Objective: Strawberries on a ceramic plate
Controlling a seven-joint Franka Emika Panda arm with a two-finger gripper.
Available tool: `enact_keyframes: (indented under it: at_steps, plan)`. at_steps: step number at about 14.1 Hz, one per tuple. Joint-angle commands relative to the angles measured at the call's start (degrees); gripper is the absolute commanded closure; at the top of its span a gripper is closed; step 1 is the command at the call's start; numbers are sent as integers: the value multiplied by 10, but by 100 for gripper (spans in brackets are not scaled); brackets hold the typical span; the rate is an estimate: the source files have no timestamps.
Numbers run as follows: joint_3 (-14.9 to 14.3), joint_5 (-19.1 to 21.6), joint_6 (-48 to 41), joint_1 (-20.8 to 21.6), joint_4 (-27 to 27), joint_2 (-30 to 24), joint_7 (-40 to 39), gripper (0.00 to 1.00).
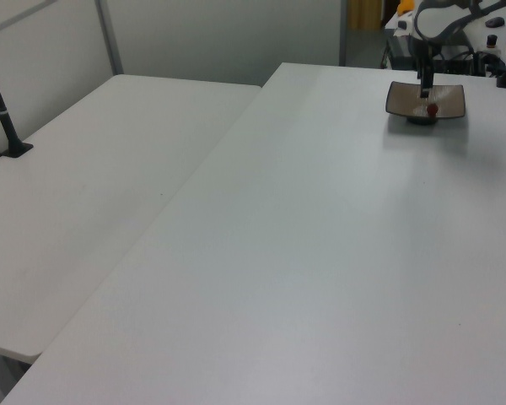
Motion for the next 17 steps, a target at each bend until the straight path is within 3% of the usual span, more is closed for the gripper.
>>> enact_keyframes:
  at_steps: [1,2,5,8,10,17]
  plan:
    - [-4,2,-46,53,9,-62,111,0]
    - [-15,2,-92,80,34,-71,157,0]
    - [-23,6,-170,126,42,-113,206,0]
    - [-23,57,-249,177,42,-177,249,0]
    - [-23,68,-284,206,42,-198,249,0]
    - [-14,99,-296,339,42,-211,370,0]
